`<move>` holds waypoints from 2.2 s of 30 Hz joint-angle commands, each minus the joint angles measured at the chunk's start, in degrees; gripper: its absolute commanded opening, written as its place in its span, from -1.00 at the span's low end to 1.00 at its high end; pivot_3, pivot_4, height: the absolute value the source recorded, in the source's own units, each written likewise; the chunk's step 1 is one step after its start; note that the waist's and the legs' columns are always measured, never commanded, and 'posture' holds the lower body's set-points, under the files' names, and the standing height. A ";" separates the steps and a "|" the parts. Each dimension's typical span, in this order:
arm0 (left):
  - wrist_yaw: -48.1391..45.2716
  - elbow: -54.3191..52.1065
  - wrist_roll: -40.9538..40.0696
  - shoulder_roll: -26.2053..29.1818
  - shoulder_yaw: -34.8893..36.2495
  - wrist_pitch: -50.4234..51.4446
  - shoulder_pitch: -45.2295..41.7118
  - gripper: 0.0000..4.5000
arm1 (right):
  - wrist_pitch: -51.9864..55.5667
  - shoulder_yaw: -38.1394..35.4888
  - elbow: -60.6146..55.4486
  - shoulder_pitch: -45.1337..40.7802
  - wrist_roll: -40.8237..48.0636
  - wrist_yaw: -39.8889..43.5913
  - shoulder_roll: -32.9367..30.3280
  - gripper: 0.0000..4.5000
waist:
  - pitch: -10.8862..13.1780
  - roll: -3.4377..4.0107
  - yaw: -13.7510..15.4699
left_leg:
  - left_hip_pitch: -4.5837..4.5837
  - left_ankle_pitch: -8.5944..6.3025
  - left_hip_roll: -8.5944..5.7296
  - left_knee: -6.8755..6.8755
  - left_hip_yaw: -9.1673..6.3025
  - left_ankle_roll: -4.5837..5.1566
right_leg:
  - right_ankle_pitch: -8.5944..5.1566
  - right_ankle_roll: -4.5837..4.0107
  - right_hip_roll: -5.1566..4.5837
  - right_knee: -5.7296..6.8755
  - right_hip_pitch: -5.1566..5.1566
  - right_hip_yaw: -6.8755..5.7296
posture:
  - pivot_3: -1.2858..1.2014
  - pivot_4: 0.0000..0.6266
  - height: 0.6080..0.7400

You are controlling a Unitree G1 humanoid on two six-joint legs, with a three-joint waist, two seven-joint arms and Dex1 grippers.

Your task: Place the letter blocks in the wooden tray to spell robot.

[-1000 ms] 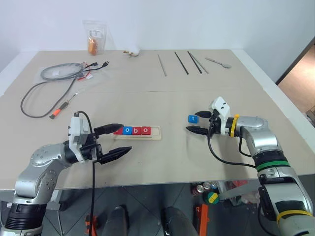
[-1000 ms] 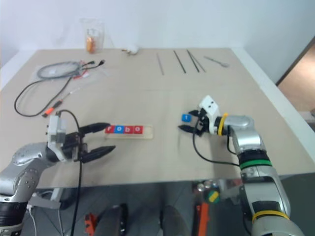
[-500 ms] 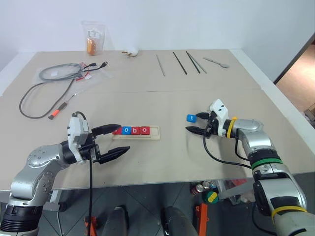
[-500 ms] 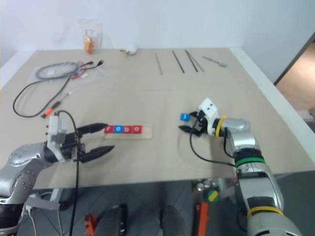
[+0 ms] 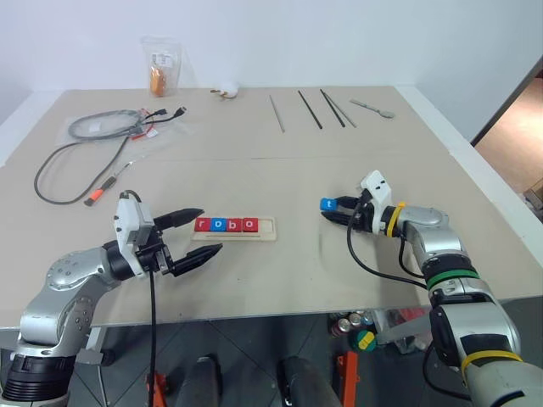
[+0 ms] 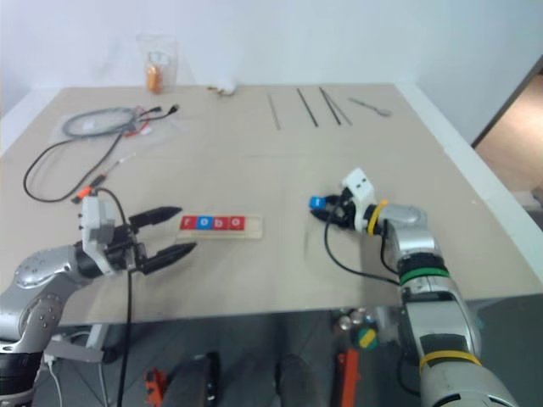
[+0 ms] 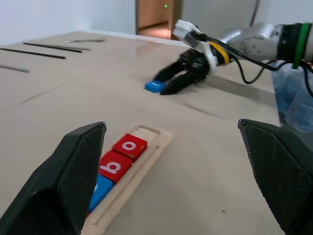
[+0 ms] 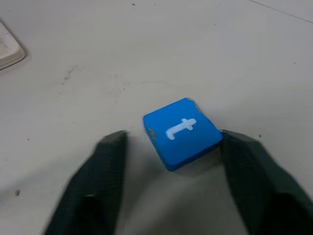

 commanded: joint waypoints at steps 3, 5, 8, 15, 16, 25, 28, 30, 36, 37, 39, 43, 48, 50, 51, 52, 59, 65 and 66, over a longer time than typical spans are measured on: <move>3.17 -0.97 -0.10 -2.69 1.72 -2.36 -0.13 1.00 | 0.07 -1.39 -0.80 0.62 0.30 0.26 -0.39 -0.48 | 0.00 0.00 0.01 | 0.01 0.00 0.00 0.01 0.00 0.00 | 0.00 0.01 0.00 0.00 0.02 0.01 | 0.03 -0.52 1.00; 4.44 -1.09 0.04 -4.08 1.72 -2.78 -0.01 1.00 | 0.38 -1.50 -1.92 1.29 0.43 0.20 -0.48 -0.48 | -0.01 0.00 0.01 | 0.02 0.00 0.00 0.02 0.00 0.00 | 0.00 0.01 0.00 0.00 0.06 0.00 | 0.03 -0.52 1.00; 5.61 -1.47 0.55 -5.52 1.33 -3.47 0.59 1.00 | 2.09 -1.85 -6.09 2.76 1.39 0.82 -0.64 -0.48 | -0.01 0.00 0.02 | 0.08 0.00 0.00 0.01 -0.01 0.00 | 0.00 0.03 0.01 0.00 0.12 0.00 | 0.03 -0.52 1.00; 4.67 -1.32 1.75 -4.47 0.81 -3.69 1.63 1.00 | 15.07 0.00 -30.57 8.25 8.33 6.86 -0.21 -0.48 | 0.00 0.01 -0.04 | 0.24 0.00 0.00 0.00 -0.01 0.00 | -0.01 0.04 0.01 0.02 0.24 0.01 | 0.03 -0.52 1.00; 4.26 -1.33 1.83 -4.05 0.83 -3.64 1.81 1.00 | 16.79 0.79 -34.05 8.76 9.07 7.14 0.29 -0.48 | 0.00 0.01 -0.06 | 0.24 0.00 0.01 -0.01 -0.01 0.00 | -0.01 0.04 0.02 0.04 0.23 0.01 | 0.03 -0.52 1.00; 3.92 -1.73 1.80 -3.59 0.99 -3.67 1.59 1.00 | 16.50 10.99 -37.01 3.54 0.88 2.81 5.12 -0.48 | -0.01 0.01 -0.01 | 0.39 0.00 0.00 0.03 0.02 -0.02 | 0.05 -0.09 -0.05 0.03 0.37 0.01 | 0.03 -0.52 1.00; 4.47 -1.90 1.96 -4.06 1.05 -4.03 1.68 1.00 | 14.95 12.89 -34.91 0.96 -0.36 4.72 5.17 -0.48 | -0.01 0.00 0.07 | 0.38 0.02 0.00 0.02 0.03 -0.04 | 0.08 -0.13 -0.05 0.03 0.34 0.01 | 0.03 -0.52 1.00; 4.83 -2.25 2.07 -4.34 0.99 -4.30 2.09 1.00 | 13.75 13.46 -32.88 -0.44 -1.25 5.55 5.02 -0.48 | -0.01 0.00 0.08 | 0.39 0.02 0.00 0.02 0.03 -0.05 | 0.07 -0.12 -0.05 0.02 0.35 -0.01 | 0.03 -0.52 1.00; 5.76 -3.15 2.42 -5.19 0.68 -4.99 3.33 1.00 | 10.11 14.09 -27.44 -3.37 -3.53 8.22 3.88 -0.48 | -0.01 0.00 0.08 | 0.35 0.01 0.00 -0.04 0.03 -0.05 | -0.05 -0.04 -0.04 0.02 0.34 -0.01 | 0.03 -0.52 1.00; 5.86 -3.22 2.49 -5.27 0.65 -5.04 3.40 1.00 | 9.67 14.10 -27.02 -3.49 -3.70 8.65 3.81 -0.48 | -0.01 0.00 0.07 | 0.35 0.01 0.00 -0.05 0.03 -0.05 | -0.06 -0.03 -0.04 0.02 0.33 -0.01 | 0.03 -0.52 1.00; 6.09 -3.02 2.62 -5.44 0.90 -5.39 3.60 1.00 | 8.34 14.84 -26.12 -3.46 -4.72 10.07 3.32 -0.48 | -0.01 0.00 0.06 | 0.35 0.01 0.00 -0.07 0.03 -0.05 | -0.07 -0.02 -0.03 0.02 0.33 -0.01 | 0.03 -0.52 1.00; 6.26 -2.95 2.56 -5.57 1.13 -5.71 3.67 1.00 | 6.65 16.11 -23.72 -3.97 -6.54 11.17 3.57 -0.48 | -0.01 0.00 0.04 | 0.38 0.01 0.01 -0.07 0.02 -0.05 | -0.06 -0.04 -0.02 0.02 0.34 -0.01 | 0.03 -0.52 1.00; 6.25 -2.94 2.58 -5.63 0.94 -5.74 3.42 1.00 | 4.40 17.77 -20.42 -5.40 -8.44 11.85 4.77 -0.48 | -0.01 0.00 -0.01 | 0.39 0.01 0.00 -0.05 0.02 -0.05 | -0.03 -0.08 -0.02 0.02 0.33 0.00 | 0.03 -0.52 1.00; 6.30 -3.05 2.61 -5.77 0.81 -5.80 3.40 1.00 | 3.15 18.41 -18.40 -6.33 -9.54 11.72 5.18 -0.48 | -0.01 0.00 -0.01 | 0.42 0.01 0.01 -0.06 0.02 -0.05 | 0.00 -0.11 -0.02 0.03 0.33 0.00 | 0.03 -0.52 1.00; 6.33 -3.09 2.62 -5.84 0.77 -5.82 3.43 1.00 | 2.54 18.64 -17.61 -6.83 -9.90 11.96 5.39 -0.48 | -0.01 0.00 0.00 | 0.42 0.01 0.01 -0.06 0.02 -0.05 | -0.01 -0.11 -0.02 0.03 0.34 -0.01 | 0.03 -0.52 1.00; 6.37 -3.13 2.66 -5.92 0.71 -5.87 3.48 1.00 | 2.12 18.72 -17.03 -7.19 -10.15 12.22 5.55 -0.48 | -0.01 0.00 0.00 | 0.42 0.01 0.01 -0.06 0.02 -0.05 | -0.01 -0.11 -0.02 0.03 0.34 -0.01 | 0.03 -0.52 1.00; 6.84 -3.54 2.98 -6.74 0.15 -6.24 3.98 1.00 | 0.22 19.11 -14.27 -9.17 -11.59 14.31 6.31 -0.48 | -0.01 0.00 0.01 | 0.42 0.01 0.01 -0.06 0.02 -0.05 | -0.02 -0.09 -0.02 0.03 0.35 -0.01 | 0.03 -0.52 1.00; 7.32 -3.53 3.20 -8.11 -0.51 -6.92 4.17 1.00 | -1.55 19.21 -10.59 -12.17 -12.96 14.89 7.64 -0.48 | -0.01 0.00 0.00 | 0.43 0.01 0.01 -0.06 0.02 -0.05 | -0.01 -0.11 -0.02 0.03 0.36 -0.01 | 0.03 -0.52 1.00; 7.35 -3.54 3.26 -8.22 -0.59 -6.94 4.17 1.00 | -1.80 19.17 -10.20 -12.38 -13.13 14.91 7.78 -0.48 | -0.01 0.00 0.00 | 0.43 0.01 0.01 -0.06 0.02 -0.05 | -0.01 -0.10 -0.02 0.03 0.36 -0.01 | 0.03 -0.52 1.00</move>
